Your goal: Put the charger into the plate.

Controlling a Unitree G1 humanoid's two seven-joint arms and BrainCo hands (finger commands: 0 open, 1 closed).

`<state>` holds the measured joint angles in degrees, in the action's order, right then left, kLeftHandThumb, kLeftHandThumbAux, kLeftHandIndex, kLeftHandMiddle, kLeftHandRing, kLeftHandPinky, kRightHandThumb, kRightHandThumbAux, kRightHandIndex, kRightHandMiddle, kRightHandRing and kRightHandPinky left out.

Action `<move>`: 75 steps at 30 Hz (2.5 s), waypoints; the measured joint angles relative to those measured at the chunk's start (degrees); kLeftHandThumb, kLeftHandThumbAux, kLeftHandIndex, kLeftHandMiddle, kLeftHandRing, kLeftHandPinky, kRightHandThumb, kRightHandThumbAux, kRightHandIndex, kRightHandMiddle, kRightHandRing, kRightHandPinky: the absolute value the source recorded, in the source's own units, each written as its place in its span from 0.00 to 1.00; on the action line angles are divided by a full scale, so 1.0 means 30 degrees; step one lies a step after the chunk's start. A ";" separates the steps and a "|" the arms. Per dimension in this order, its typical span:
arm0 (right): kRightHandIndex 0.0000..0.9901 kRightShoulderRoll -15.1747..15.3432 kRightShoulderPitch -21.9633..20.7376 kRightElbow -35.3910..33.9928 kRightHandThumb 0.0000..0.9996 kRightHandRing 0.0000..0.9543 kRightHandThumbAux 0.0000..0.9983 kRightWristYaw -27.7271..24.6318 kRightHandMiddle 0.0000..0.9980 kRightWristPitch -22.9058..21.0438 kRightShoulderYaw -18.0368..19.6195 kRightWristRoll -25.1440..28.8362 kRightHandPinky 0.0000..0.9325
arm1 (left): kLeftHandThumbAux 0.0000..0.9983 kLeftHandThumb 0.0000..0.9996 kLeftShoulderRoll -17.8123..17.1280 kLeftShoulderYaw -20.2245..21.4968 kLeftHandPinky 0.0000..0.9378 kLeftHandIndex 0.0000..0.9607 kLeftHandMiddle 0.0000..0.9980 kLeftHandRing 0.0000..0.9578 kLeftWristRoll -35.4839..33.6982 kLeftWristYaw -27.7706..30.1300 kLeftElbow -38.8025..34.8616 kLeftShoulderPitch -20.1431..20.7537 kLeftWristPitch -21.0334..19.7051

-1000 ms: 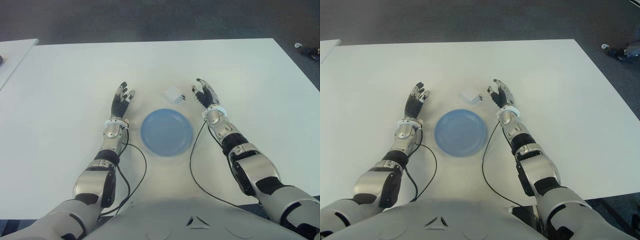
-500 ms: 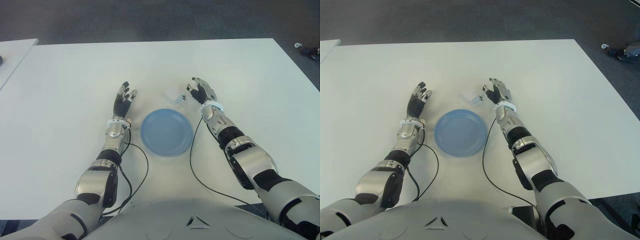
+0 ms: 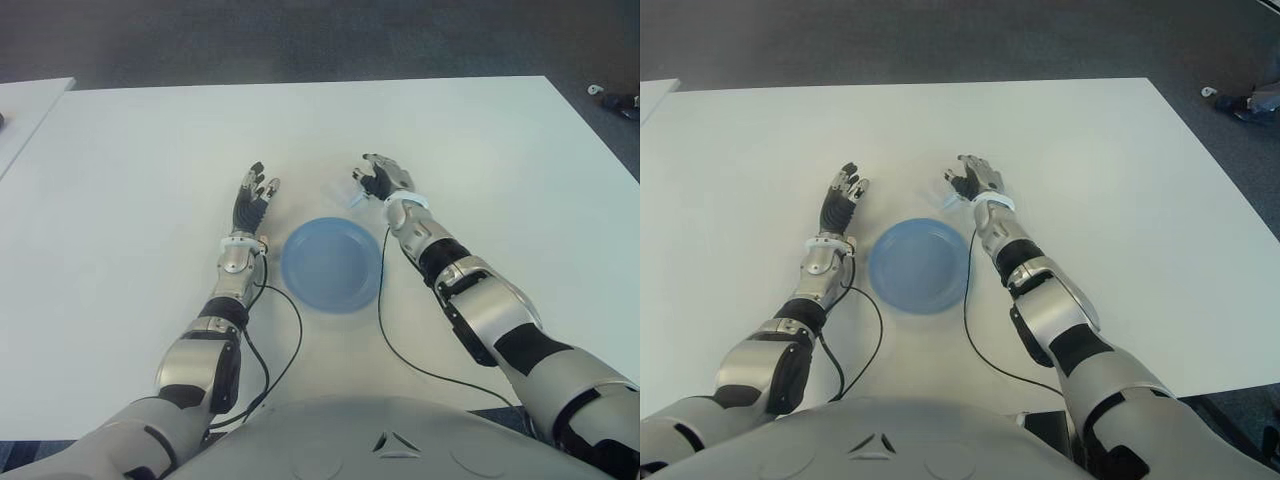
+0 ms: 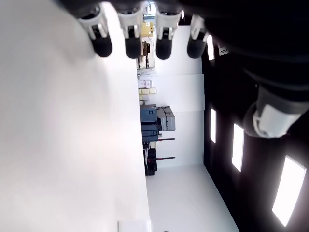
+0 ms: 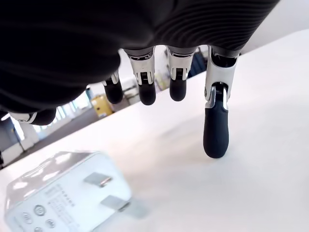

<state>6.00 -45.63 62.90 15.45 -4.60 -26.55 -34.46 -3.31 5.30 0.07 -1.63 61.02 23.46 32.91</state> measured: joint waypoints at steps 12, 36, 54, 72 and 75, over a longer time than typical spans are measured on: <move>0.00 -0.0859 -0.0988 0.0692 0.37 0.00 0.09 -0.0722 0.00 -0.0811 -0.0723 -0.0253 0.00 | 0.47 0.17 0.0154 -0.0046 0.00 0.00 0.00 0.00 0.0012 0.0046 -0.0084 0.0004 -0.0039; 0.00 -0.1611 -0.1046 0.0069 0.36 0.00 0.09 -0.0973 0.00 -0.1286 -0.1425 -0.0515 0.00 | 0.50 0.16 0.0214 -0.0340 0.00 0.00 0.00 0.00 0.0123 0.0045 -0.0105 0.0095 -0.0243; 0.00 -0.0521 -0.0349 0.0290 0.39 0.00 0.09 -0.0416 0.00 0.0839 -0.1655 -0.0669 0.00 | 0.51 0.16 0.0210 -0.0309 0.00 0.00 0.00 0.00 -0.0037 0.0330 -0.0173 0.0097 -0.0346; 0.00 0.0896 -0.0019 0.1528 0.40 0.00 0.10 0.0859 0.00 0.3866 -0.1309 -0.0585 0.00 | 0.52 0.12 0.0208 -0.0277 0.00 0.00 0.00 0.00 -0.0179 0.0484 -0.0871 -0.0178 -0.0851; 0.00 0.1146 -0.0020 0.1664 0.38 0.00 0.11 0.0802 0.00 0.3969 -0.1189 -0.0572 0.00 | 0.52 0.11 0.0205 -0.0270 0.00 0.00 0.00 0.00 -0.0182 0.0484 -0.0914 -0.0201 -0.0875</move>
<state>9.43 -45.69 67.89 17.85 7.31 -30.12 -36.18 -2.69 4.49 -0.48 -0.18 58.28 22.86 30.29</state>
